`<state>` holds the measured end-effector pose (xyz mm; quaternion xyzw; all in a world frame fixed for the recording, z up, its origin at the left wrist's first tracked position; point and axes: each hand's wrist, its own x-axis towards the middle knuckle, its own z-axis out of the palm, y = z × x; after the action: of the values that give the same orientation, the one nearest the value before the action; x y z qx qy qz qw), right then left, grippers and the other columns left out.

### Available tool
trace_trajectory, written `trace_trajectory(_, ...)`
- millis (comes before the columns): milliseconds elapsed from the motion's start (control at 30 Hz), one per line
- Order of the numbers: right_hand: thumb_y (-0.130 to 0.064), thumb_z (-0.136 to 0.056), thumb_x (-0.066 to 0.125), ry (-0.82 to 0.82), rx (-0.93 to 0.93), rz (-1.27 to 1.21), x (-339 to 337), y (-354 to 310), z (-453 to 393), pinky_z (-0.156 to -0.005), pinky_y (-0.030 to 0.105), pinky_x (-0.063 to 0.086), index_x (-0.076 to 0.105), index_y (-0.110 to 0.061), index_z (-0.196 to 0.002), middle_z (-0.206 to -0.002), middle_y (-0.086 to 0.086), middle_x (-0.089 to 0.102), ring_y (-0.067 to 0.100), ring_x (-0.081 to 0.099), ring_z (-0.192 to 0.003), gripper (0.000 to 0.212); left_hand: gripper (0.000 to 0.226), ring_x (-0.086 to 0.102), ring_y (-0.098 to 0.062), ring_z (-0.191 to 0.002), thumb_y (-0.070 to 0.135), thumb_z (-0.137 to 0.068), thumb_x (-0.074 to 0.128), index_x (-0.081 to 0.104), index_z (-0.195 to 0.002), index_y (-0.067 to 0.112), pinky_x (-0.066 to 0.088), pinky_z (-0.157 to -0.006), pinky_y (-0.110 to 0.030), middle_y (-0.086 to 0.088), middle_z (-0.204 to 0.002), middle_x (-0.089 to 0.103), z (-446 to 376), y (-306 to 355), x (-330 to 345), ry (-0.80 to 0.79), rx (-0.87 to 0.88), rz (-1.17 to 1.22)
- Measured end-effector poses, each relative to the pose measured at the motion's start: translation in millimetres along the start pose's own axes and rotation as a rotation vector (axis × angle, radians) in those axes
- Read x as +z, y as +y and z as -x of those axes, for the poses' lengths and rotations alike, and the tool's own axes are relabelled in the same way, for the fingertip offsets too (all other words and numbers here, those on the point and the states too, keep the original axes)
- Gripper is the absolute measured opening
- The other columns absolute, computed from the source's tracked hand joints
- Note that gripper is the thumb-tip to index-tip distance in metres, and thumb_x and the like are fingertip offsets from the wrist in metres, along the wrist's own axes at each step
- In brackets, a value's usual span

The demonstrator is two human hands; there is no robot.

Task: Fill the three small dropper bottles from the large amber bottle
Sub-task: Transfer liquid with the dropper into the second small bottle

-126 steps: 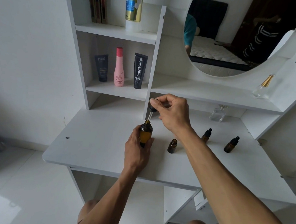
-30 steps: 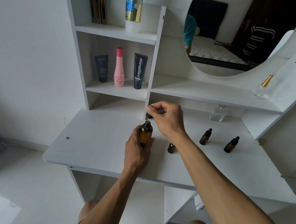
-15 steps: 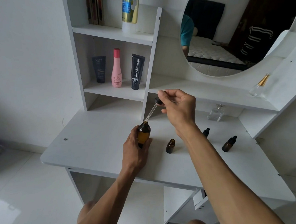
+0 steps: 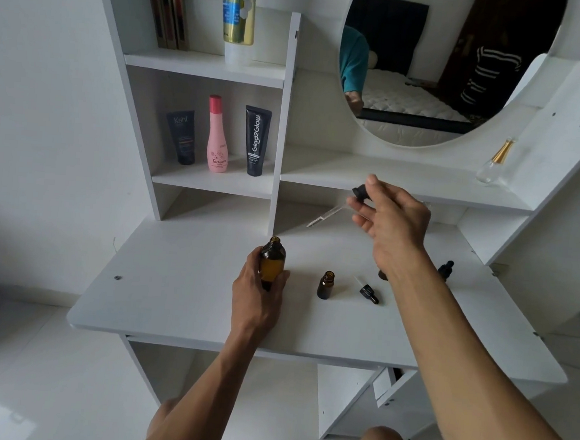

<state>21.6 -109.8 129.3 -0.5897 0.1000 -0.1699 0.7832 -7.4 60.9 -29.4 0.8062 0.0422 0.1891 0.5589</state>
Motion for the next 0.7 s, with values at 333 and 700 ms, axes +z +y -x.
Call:
trace_trajectory(333, -0.026, -0.088, 0.077, 0.125, 0.085, 0.006, -52.5, 28.2, -2.9, -0.063, 0.030, 0.055, 0.070, -0.014, -0.096, -0.083, 0.001, 0.076, 0.022, 0.078, -0.081, 0.017, 0.051, 0.063, -0.018, -0.087, 0.030, -0.089, 0.073, 0.050, -0.134, 0.024, 0.039, -0.064, 0.002, 0.006, -0.108, 0.063, 1.0, 2.5, -0.4, 0.006, 0.000, -0.008)
trace_trajectory(700, -0.024, -0.090, 0.075, 0.163, 0.114, 0.036, -67.2, 50.8, -0.8, -0.060, 0.027, 0.054, 0.069, -0.009, -0.100, -0.086, 0.005, 0.075, 0.022, 0.078, -0.078, 0.019, 0.052, 0.059, -0.013, -0.089, 0.030, -0.089, 0.073, 0.050, -0.135, 0.022, 0.036, -0.064, 0.004, 0.003, -0.112, 0.064, 2.4, 4.8, -0.9, 0.002, 0.005, -0.022)
